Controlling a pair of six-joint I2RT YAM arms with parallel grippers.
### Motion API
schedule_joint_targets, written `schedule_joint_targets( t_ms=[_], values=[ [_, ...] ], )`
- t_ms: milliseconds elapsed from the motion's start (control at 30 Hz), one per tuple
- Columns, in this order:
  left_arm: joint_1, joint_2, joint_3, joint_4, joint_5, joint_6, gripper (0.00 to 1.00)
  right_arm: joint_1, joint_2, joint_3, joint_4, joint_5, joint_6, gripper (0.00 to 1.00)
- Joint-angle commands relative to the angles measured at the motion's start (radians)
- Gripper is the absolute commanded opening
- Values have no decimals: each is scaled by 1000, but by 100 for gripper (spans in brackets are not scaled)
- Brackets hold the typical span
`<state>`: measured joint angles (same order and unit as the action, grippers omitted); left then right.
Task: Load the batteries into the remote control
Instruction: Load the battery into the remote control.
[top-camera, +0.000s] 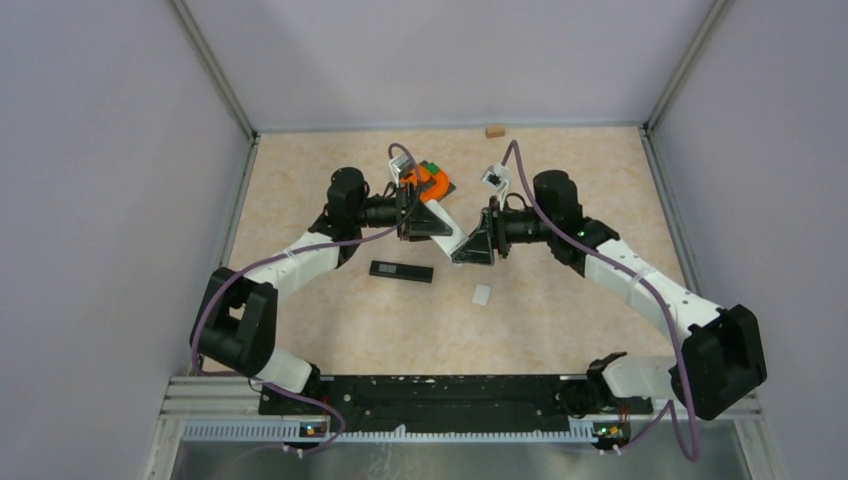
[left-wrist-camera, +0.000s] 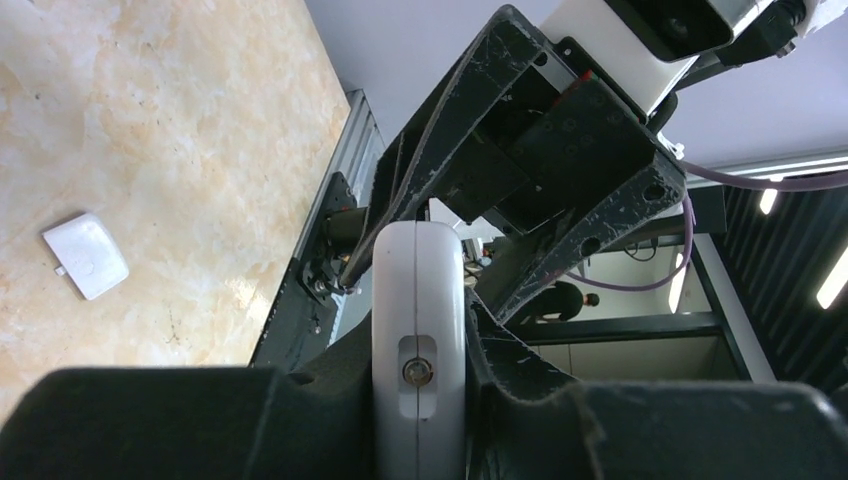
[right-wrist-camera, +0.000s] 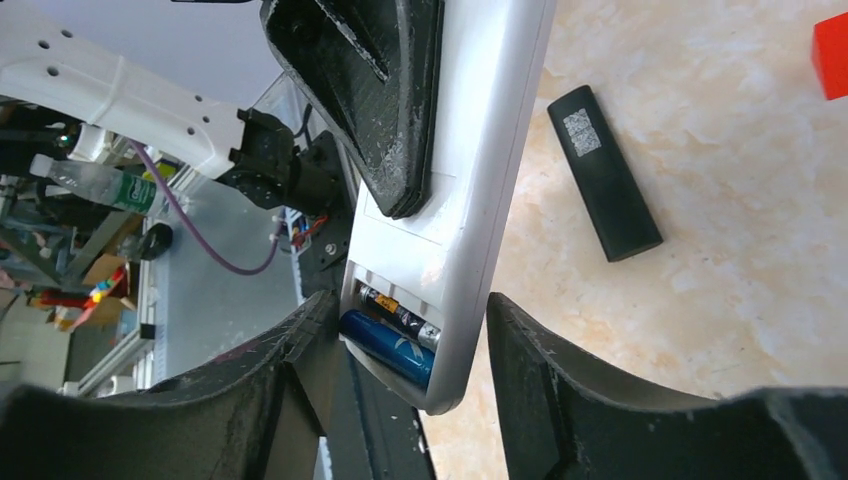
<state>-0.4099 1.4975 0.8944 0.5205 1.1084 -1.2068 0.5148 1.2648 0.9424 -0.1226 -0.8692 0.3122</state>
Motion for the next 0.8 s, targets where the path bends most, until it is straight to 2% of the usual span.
schedule_joint_targets(
  t_ms=[0,100,267,367,567,767],
  values=[
    [5,-14,5,57,91,-71,0,-9,-12,0,-42,111,-98,62],
    [6,-12,4,70,86,-75,0,-10,-23,-7,-1,128,-29,82],
    [9,-8,-3,99,75,-76,0,-10,-51,-48,167,28,110,93],
    [10,-3,-6,112,74,-78,0,-10,-64,-84,257,-17,191,96],
    [12,6,-9,123,67,-80,0,-10,-79,-120,340,-71,248,97],
    [13,9,-15,127,61,-82,0,-10,-84,-126,371,-65,287,98]
  ],
)
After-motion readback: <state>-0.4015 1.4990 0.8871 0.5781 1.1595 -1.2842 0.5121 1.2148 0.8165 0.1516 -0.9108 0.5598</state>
